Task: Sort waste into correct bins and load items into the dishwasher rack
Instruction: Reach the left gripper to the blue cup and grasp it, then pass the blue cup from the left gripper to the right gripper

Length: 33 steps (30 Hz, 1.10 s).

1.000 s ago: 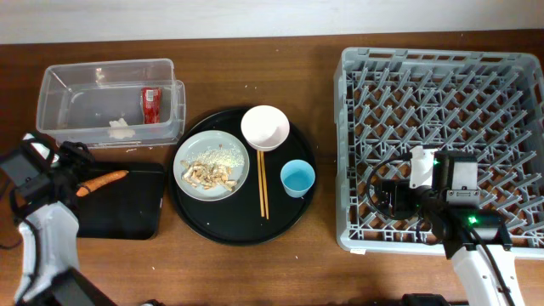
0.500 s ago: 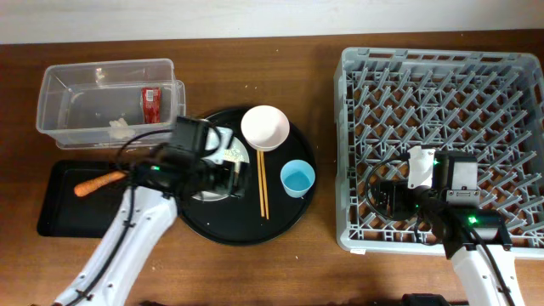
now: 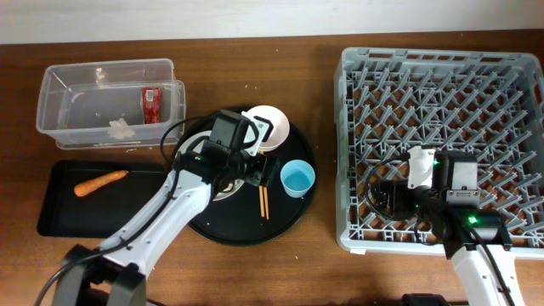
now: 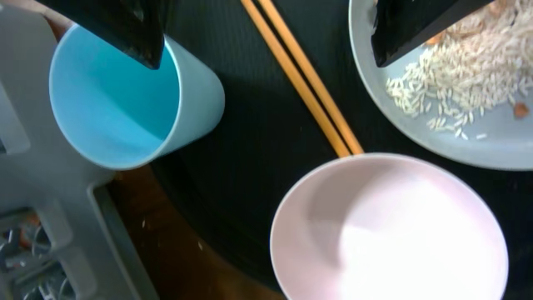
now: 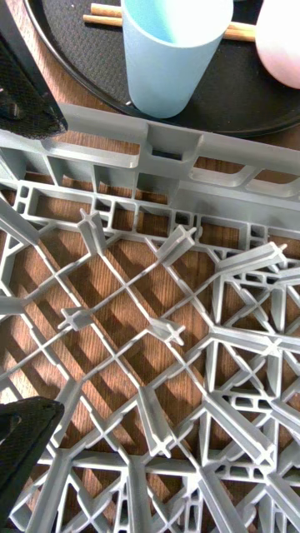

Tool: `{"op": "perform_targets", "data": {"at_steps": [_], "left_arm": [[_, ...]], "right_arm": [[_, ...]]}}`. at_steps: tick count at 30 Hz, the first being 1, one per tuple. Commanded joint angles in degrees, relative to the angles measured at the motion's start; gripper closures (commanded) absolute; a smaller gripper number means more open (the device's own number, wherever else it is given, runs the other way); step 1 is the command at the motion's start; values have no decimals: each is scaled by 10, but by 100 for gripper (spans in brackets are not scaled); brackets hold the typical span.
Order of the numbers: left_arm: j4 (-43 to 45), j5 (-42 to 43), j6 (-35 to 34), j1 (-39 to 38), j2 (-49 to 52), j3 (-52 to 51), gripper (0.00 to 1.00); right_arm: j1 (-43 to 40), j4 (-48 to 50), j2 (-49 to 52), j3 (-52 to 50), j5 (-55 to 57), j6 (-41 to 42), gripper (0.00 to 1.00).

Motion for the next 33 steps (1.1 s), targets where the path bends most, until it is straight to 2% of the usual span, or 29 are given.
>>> {"op": "perform_targets", "data": {"at_steps": [1,7,8,9,10,13,15,16,18,20,23,25,28,31,33], "left_arm": [[40,1,6,-20,44,7,21],[64,0,2,-70,113,14,21],[64,0,1,-70,113,14,28],[66,0,0,-70,113,14,57],[66,0,0,-70,113,14,71],[65,0,-2,-67,112,14,98],[61,16,-42,-46,103,14,100],[61,50,-47,-30,97,17,100],[62,156,-64,13,88,25,100],[80,346,-111,99,83,31,100],[128,603,-124,176,84,31,100],[146,690,-124,182,84,31,100],[146,728,-124,169,84,31,100],[154,731,-125,124,84,31,100],[177,712,-151,88,84,31,100]], "right_arm": [[3,1,0,9,-5,3,2],[3,1,0,9,-5,3,2],[3,1,0,9,-5,3,2],[3,2,0,9,-5,3,2],[3,1,0,9,-5,3,2],[3,1,0,9,-5,3,2],[3,2,0,9,-5,3,2],[3,2,0,9,-5,3,2],[3,5,0,9,-7,3,2],[3,19,0,9,-54,3,2],[3,91,3,9,-253,3,2],[3,145,16,9,-408,-4,2],[3,201,38,9,-541,-3,2],[3,226,60,9,-586,-3,2],[4,226,68,9,-592,-3,2]]}}
